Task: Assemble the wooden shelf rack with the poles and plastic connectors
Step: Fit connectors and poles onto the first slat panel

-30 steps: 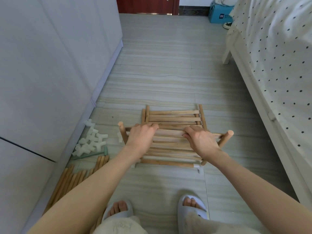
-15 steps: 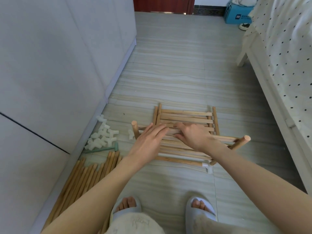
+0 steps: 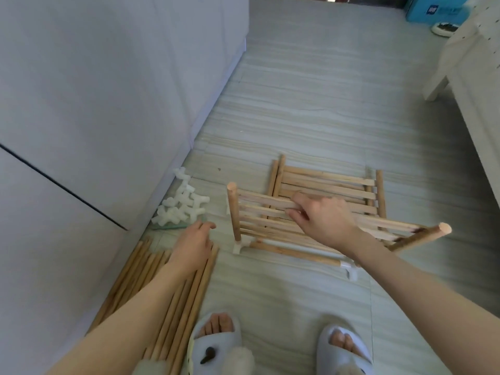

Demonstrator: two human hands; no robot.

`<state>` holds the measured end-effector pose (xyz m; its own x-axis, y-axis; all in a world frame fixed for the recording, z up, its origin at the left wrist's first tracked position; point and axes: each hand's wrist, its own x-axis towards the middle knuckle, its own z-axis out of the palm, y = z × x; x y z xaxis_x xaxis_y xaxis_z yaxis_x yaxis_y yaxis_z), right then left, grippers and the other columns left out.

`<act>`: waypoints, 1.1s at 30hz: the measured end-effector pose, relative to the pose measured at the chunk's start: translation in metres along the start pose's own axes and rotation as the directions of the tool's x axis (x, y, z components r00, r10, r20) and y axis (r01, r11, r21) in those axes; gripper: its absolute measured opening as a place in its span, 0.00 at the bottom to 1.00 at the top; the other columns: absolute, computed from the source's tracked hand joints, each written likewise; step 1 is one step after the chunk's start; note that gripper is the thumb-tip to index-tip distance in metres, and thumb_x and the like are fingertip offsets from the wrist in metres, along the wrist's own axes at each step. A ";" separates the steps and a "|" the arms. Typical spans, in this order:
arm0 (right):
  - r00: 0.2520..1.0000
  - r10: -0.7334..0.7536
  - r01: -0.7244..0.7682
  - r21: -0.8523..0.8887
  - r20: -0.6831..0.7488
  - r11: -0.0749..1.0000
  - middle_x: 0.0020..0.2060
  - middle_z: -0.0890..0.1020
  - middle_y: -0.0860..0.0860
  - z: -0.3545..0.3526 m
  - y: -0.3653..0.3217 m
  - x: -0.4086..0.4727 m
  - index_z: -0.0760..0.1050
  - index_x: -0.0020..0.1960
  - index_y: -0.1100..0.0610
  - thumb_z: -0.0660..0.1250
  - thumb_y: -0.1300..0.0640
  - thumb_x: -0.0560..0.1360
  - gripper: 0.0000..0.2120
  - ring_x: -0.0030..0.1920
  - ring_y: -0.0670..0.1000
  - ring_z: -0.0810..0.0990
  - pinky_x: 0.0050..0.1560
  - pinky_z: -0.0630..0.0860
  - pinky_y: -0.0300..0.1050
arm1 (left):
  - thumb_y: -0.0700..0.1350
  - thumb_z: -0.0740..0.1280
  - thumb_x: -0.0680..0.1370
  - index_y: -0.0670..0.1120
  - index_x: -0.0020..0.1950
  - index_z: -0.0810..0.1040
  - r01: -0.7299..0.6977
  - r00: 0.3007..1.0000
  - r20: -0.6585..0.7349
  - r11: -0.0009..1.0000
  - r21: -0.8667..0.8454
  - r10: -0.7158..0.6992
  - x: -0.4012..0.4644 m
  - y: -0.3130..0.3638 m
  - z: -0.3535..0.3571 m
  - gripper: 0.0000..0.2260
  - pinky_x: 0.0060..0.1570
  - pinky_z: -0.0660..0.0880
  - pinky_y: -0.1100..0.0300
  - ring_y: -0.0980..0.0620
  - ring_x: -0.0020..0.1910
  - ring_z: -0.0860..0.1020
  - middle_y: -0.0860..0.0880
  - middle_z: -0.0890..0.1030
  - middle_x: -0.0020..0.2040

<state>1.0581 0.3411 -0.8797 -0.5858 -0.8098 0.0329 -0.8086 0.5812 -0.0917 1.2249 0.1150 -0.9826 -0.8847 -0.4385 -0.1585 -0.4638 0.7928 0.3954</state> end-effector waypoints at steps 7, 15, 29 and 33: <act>0.996 0.058 -0.059 -0.017 -0.064 0.998 0.36 0.81 0.51 0.003 0.009 0.016 0.72 0.49 0.52 0.54 0.43 0.79 0.14 0.38 0.60 0.80 0.31 0.61 0.43 | 0.45 0.59 0.79 0.43 0.76 0.54 0.257 0.948 0.177 0.964 0.064 -0.264 0.052 -0.044 0.051 0.26 0.69 0.60 0.48 0.39 0.72 0.57 0.38 0.55 0.74; 0.983 0.015 -0.008 0.039 -0.184 0.999 0.20 0.73 0.50 0.005 0.010 0.012 0.74 0.37 0.58 0.72 0.54 0.71 0.10 0.18 0.57 0.72 0.24 0.59 0.36 | 0.36 0.58 0.78 0.42 0.75 0.54 0.343 0.928 0.133 0.938 0.054 -0.347 0.098 -0.064 0.060 0.27 0.67 0.61 0.46 0.38 0.70 0.59 0.39 0.54 0.75; 0.982 0.017 -0.013 0.020 -0.188 1.000 0.20 0.72 0.50 -0.002 -0.006 0.002 0.75 0.36 0.59 0.74 0.56 0.69 0.10 0.16 0.55 0.70 0.20 0.60 0.37 | 0.35 0.64 0.75 0.41 0.64 0.71 0.318 0.899 -0.105 0.799 -0.510 -0.425 0.083 -0.026 0.026 0.17 0.59 0.69 0.54 0.46 0.60 0.72 0.43 0.73 0.62; 0.990 0.028 -0.028 0.007 -0.141 1.000 0.18 0.71 0.50 -0.004 -0.010 -0.002 0.74 0.35 0.59 0.76 0.57 0.67 0.12 0.15 0.55 0.68 0.22 0.54 0.32 | 0.38 0.63 0.76 0.47 0.66 0.72 0.175 0.908 -0.162 0.700 -0.693 -0.387 0.055 -0.004 -0.017 0.18 0.54 0.69 0.61 0.53 0.56 0.73 0.50 0.75 0.61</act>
<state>1.0665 0.3372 -0.8745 -0.6105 -0.7735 0.1703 -0.7916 0.6028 -0.0999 1.1790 0.0811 -0.9778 -0.6156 -0.7735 -0.1505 -0.4463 0.1848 0.8756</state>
